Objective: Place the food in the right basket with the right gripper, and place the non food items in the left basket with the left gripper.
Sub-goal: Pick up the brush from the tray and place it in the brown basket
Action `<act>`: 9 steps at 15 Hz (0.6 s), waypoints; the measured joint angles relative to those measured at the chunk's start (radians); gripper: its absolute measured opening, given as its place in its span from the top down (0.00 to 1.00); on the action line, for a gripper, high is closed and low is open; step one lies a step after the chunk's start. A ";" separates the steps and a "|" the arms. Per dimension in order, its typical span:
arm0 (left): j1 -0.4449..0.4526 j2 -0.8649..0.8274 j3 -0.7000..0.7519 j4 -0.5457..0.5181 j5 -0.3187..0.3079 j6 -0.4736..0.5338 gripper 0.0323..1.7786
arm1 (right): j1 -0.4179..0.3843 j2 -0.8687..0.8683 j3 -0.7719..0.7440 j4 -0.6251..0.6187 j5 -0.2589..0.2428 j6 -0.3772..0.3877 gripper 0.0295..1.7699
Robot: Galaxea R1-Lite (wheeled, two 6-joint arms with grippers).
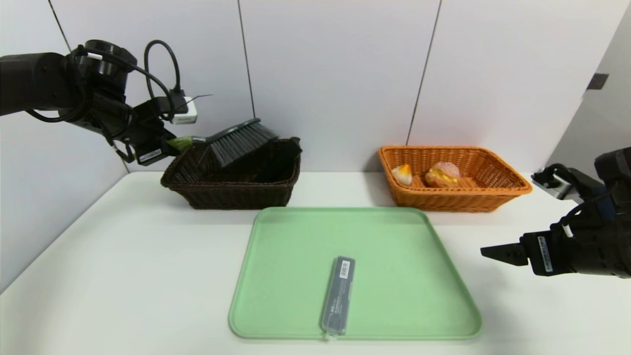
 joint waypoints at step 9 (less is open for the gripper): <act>-0.014 0.003 0.014 0.020 0.018 0.028 0.74 | -0.002 0.000 0.000 0.000 0.002 0.002 0.03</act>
